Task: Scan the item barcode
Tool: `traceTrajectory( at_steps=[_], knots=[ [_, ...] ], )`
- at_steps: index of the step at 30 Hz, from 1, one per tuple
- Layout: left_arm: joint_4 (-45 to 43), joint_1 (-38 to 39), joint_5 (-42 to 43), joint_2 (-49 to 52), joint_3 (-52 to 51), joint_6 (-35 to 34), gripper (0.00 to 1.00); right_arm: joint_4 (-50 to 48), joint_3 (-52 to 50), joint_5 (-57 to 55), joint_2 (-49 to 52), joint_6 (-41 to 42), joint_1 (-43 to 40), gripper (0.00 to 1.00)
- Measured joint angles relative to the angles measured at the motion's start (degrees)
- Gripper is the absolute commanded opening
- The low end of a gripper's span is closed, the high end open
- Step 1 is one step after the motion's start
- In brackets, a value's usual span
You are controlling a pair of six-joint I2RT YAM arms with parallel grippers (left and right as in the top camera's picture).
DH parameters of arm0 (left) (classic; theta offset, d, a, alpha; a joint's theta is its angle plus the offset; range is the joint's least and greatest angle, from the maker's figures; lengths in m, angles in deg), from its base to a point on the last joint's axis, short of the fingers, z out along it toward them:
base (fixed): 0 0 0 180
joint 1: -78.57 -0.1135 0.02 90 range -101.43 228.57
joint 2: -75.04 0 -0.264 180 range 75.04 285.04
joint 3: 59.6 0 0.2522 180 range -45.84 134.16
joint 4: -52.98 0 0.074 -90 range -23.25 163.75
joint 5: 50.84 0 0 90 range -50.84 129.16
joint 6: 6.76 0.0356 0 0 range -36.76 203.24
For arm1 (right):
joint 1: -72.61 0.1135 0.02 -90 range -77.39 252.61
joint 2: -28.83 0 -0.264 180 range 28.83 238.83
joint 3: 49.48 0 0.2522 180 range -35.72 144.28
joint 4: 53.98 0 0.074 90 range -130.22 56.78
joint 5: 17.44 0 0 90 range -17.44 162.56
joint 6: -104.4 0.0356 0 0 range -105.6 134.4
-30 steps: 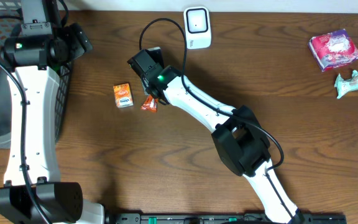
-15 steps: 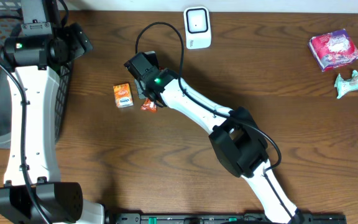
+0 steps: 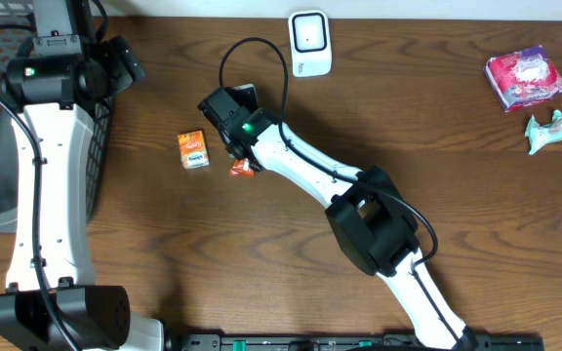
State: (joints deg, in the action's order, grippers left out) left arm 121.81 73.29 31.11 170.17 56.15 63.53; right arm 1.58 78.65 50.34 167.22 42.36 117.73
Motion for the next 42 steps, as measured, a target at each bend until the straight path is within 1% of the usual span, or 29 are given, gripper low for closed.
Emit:
traceTrajectory(
  at_steps=[8,12,16,18,21,27,32,37,38,42],
  knots=[
    [0.0,0.0,0.0,0.0,0.0,0.0,0.98,3.5,1.2,-3.4,0.0,0.0,0.0,0.64],
    [0.0,0.0,0.0,0.0,0.0,0.0,0.98,1.9,2.9,-2.8,0.0,-1.5,0.0,0.66],
    [0.0,0.0,0.0,0.0,0.0,0.0,0.98,-0.2,3.1,0.5,0.0,-5.2,0.1,0.66],
    [0.0,0.0,0.0,0.0,0.0,0.0,0.98,-0.9,3.1,2.0,0.0,-6.8,0.1,0.64],
    [0.0,0.0,0.0,0.0,0.0,0.0,0.98,-1.3,3.1,3.4,0.0,-8.4,0.2,0.59],
    [0.0,0.0,0.0,0.0,0.0,0.0,0.98,-2.7,2.8,4.5,0.0,-9.5,0.2,0.54],
    [0.0,0.0,0.0,0.0,0.0,0.0,0.98,-4.6,0.5,4.2,0.0,-9.8,0.2,0.53],
    [0.0,0.0,0.0,0.0,0.0,0.0,0.98,-4.8,-0.2,1.4,1.4,-10.1,0.5,0.51],
    [0.0,0.0,0.0,0.0,0.0,0.0,0.98,-4.8,-0.2,1.1,1.9,-10.3,0.6,0.49],
    [0.0,0.0,0.0,0.0,0.0,0.0,0.98,-4.5,-0.5,-0.7,2.6,-11.4,1.3,0.36]
  ],
)
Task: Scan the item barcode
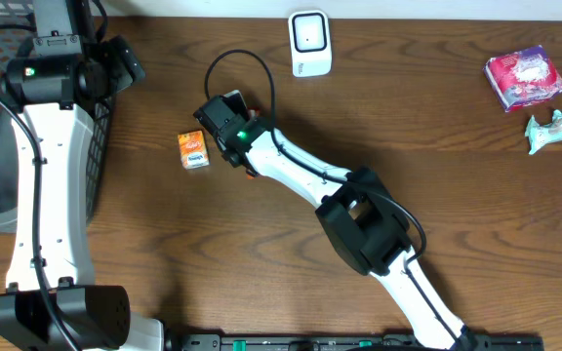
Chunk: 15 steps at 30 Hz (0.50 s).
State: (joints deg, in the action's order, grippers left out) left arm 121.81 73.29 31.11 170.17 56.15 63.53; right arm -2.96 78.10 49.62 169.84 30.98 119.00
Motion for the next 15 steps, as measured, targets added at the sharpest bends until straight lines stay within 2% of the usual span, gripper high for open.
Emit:
traceTrajectory(
  at_steps=[2,7,15],
  knots=[
    [0.0,0.0,0.0,0.0,0.0,0.0,0.98,0.3,0.0,-1.1,0.1,-0.3,0.4,0.33],
    [0.0,0.0,0.0,0.0,0.0,0.0,0.98,0.9,0.0,-3.0,0.2,-0.7,1.2,0.01],
    [0.0,0.0,0.0,0.0,0.0,0.0,0.98,3.7,0.0,-0.4,-1.5,1.0,-0.7,0.01]
  ],
)
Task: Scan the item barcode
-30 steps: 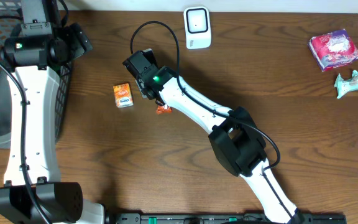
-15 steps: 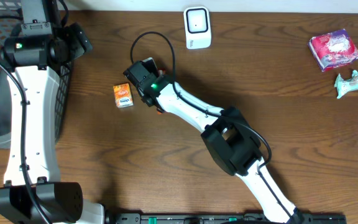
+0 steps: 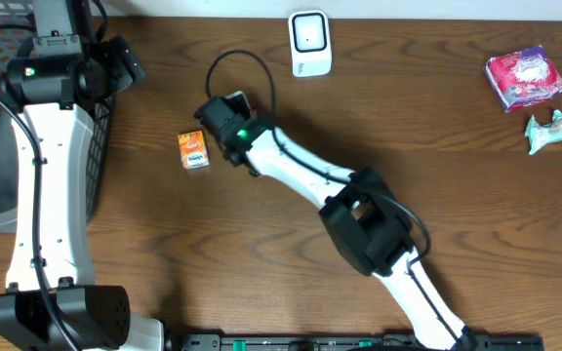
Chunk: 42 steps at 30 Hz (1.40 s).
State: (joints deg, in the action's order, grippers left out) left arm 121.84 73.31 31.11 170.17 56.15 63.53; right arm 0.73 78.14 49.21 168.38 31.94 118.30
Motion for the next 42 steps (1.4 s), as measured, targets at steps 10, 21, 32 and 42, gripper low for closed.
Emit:
traceTrajectory(
  at_steps=[10,21,32,42],
  knots=[
    [0.0,0.0,0.0,0.0,0.0,0.0,0.98,1.6,0.4,39.3,-6.6,0.2,-14.7,0.01],
    [0.0,0.0,0.0,0.0,0.0,0.0,0.98,7.5,0.4,81.0,2.7,0.5,-24.6,0.01],
    [0.0,0.0,0.0,0.0,0.0,0.0,0.98,9.6,0.4,83.5,7.2,2.1,-31.0,0.54],
    [0.0,0.0,0.0,0.0,0.0,0.0,0.98,15.0,0.3,57.0,-4.2,-4.1,-36.8,0.48]
  ],
)
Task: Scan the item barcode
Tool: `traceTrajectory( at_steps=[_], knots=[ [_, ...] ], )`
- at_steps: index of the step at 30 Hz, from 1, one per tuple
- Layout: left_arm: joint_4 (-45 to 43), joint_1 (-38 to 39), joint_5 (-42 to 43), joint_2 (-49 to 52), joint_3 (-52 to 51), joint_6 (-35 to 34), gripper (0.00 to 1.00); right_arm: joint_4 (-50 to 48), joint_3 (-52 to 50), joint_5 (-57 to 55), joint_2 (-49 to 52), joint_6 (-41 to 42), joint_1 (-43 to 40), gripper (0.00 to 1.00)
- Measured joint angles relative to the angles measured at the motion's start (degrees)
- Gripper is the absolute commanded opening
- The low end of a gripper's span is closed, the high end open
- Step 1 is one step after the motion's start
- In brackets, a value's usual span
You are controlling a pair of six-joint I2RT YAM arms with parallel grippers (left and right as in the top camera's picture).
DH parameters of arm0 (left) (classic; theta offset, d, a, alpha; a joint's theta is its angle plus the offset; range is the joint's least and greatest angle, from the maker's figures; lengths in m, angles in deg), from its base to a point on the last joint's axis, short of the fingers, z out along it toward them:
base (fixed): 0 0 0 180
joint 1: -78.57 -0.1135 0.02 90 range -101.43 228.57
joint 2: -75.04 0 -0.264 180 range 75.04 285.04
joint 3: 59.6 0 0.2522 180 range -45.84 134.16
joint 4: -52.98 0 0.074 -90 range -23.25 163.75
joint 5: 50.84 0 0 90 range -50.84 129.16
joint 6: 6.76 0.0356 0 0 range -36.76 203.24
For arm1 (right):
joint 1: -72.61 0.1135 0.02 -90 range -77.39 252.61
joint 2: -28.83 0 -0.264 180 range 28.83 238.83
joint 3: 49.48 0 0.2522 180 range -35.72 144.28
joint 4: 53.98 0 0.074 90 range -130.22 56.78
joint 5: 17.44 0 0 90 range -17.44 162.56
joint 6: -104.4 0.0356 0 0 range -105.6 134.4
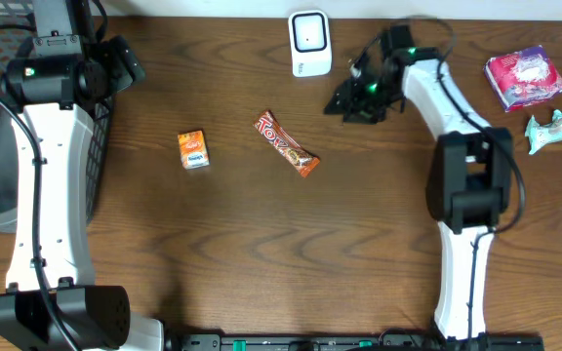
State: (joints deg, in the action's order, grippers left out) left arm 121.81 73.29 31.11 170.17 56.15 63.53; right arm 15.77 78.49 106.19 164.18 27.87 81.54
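Note:
A white barcode scanner (pixel 309 42) stands at the far edge of the table, in the middle. An orange and red candy bar (pixel 286 143) lies flat and diagonal on the wood, well in front of the scanner, with nothing touching it. My right gripper (pixel 344 101) hovers just right of the scanner, pointing left; it looks dark from above and its jaws are hard to read. My left gripper (pixel 130 60) stays at the far left by the basket, away from both things.
A small orange box (pixel 193 149) sits left of the candy bar. A pink packet (pixel 525 78) and a teal wrapped item (pixel 551 130) lie at the far right. A black mesh basket stands off the table's left side.
My right arm has left the spot beside the orange box and now reaches to the far side, right of the scanner. The candy bar, hidden under the gripper before, lies in full view mid-table.
First my right gripper was low over the candy bar, right of the orange box, with only an orange end showing. At the two later moments it sat slightly further left, hiding the bar. Now the bar lies free and the arm is by the scanner. The left arm never moved.

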Motion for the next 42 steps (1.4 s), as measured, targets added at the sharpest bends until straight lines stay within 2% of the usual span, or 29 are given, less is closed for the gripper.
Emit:
traceTrajectory(
  at_steps=[3,8,15,20,27,37,42],
  knots=[
    [0.0,0.0,0.0,0.0,0.0,0.0,0.98,0.7,0.0,-6.1,-5.8,-5.2,2.0,0.44],
    [0.0,0.0,0.0,0.0,0.0,0.0,0.98,-0.5,0.5,-15.2,-11.8,-12.3,10.3,0.47],
    [0.0,0.0,0.0,0.0,0.0,0.0,0.98,-3.9,0.6,-31.5,-8.1,-15.7,21.9,0.52],
    [0.0,0.0,0.0,0.0,0.0,0.0,0.98,-4.0,0.4,-42.5,-5.1,-16.5,27.2,0.55],
    [0.0,0.0,0.0,0.0,0.0,0.0,0.98,-4.1,0.4,-46.2,-4.8,-16.9,28.5,0.55],
    [0.0,0.0,0.0,0.0,0.0,0.0,0.98,-4.2,0.4,-42.1,-2.7,-19.9,28.2,0.57],
    [0.0,0.0,0.0,0.0,0.0,0.0,0.98,-3.1,0.4,-40.2,-2.4,-21.6,28.2,0.54]
  ],
)
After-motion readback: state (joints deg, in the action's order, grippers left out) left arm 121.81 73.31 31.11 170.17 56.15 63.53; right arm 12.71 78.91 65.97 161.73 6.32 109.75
